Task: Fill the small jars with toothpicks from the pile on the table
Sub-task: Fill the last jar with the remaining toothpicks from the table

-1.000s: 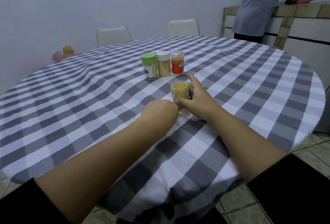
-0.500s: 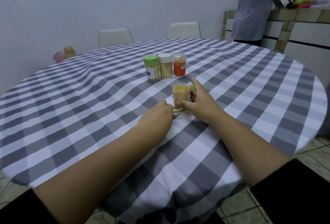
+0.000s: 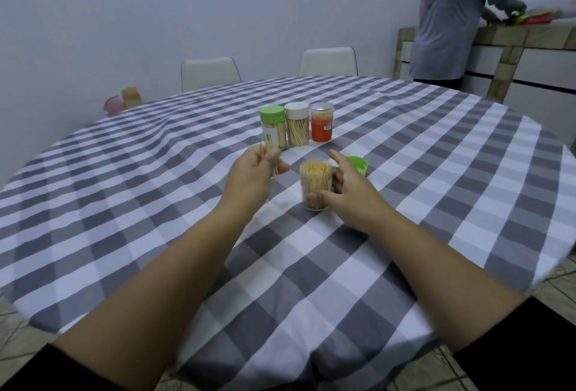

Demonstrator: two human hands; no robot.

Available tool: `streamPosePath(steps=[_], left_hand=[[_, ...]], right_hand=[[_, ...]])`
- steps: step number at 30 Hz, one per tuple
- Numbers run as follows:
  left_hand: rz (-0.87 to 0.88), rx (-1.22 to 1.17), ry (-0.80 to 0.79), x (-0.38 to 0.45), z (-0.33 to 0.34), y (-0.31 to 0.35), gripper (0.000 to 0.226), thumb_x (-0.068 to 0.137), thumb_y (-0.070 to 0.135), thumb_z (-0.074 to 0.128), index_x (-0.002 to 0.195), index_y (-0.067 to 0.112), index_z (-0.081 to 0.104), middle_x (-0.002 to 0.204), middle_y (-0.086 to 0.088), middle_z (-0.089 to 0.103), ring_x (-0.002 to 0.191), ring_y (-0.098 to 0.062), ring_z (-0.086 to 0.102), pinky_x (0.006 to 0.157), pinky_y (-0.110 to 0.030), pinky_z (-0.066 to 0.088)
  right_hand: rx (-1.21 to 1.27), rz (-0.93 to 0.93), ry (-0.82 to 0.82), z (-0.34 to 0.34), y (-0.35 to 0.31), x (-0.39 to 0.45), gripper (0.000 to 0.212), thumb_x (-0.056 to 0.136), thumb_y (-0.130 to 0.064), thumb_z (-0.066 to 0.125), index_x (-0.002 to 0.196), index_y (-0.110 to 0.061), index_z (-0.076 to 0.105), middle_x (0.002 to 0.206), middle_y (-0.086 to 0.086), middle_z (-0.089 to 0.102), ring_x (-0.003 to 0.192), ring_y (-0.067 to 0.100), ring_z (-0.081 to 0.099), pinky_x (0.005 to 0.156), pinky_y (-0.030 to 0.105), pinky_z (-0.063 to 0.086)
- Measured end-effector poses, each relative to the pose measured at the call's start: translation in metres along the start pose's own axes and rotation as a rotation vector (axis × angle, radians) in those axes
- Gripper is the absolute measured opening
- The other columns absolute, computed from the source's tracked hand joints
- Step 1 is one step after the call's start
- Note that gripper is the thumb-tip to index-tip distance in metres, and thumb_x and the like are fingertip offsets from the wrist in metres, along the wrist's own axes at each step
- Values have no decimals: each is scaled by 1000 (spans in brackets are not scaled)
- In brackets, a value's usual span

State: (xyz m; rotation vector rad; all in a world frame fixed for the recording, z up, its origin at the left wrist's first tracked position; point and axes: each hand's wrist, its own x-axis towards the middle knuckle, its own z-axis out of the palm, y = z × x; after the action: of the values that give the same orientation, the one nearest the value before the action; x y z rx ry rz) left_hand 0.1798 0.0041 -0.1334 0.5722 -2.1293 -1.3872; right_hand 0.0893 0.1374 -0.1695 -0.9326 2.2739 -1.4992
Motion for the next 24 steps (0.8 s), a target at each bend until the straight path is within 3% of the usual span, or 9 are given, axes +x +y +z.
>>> streamPosePath(steps=[3,6,9,12,15,18,21,24], left_hand=[[8,-278,104,8,3,12,21,100,34,42,98,25,61,91,11,71,95,-3,64,87,-25,40],[53,-397,110,11,11,22,20,100,33,42,92,31,60,96,11,72,98,-4,65,90,-26,45],[75,-367,46,10,20,22,20,99,36,44,90,34,62,105,12,71,103,0,60,84,-21,39],[35,-349,-60,11,24,17,19,97,36,48,99,28,66,104,18,67,91,14,51,71,-12,32],[-95,-318,-121,12,23,10,11,93,33,57,95,28,67,95,19,62,87,6,50,88,-24,44],[-190,-276,-187,13,20,4,9,90,28,62,86,27,69,86,11,70,95,-8,61,102,-40,43],[-201,-238,-225,13,18,1,9,90,26,62,88,25,71,87,9,73,97,-10,63,101,-38,44],[-163,-239,-257,12,15,-2,9,91,26,61,96,27,68,93,10,69,96,-8,60,83,-25,45]], right_hand=[[-2,-19,-42,5,-2,-2,88,85,-10,67,151,-27,11,153,5,32,137,20,36,111,41,36],[11,-28,-61,7,-2,-4,87,85,-9,67,150,-28,12,151,5,34,136,19,37,109,40,38],[-2,-41,-61,8,-3,-5,85,86,-9,66,150,-28,13,151,3,34,136,18,37,108,37,39],[13,-56,-59,9,-2,-5,85,86,-10,67,150,-28,14,150,3,36,135,17,38,108,38,40],[22,-63,-59,9,-1,-4,86,85,-11,68,150,-27,14,150,3,37,135,17,39,108,41,40],[20,-72,-63,9,-1,-3,87,84,-12,69,150,-26,14,149,4,37,136,19,38,108,42,40],[22,-73,-70,9,-2,-4,87,84,-13,69,150,-27,14,150,5,36,137,20,36,108,42,40],[19,-73,-69,8,-4,-6,86,85,-13,68,150,-28,14,151,4,34,137,19,35,107,34,40]])
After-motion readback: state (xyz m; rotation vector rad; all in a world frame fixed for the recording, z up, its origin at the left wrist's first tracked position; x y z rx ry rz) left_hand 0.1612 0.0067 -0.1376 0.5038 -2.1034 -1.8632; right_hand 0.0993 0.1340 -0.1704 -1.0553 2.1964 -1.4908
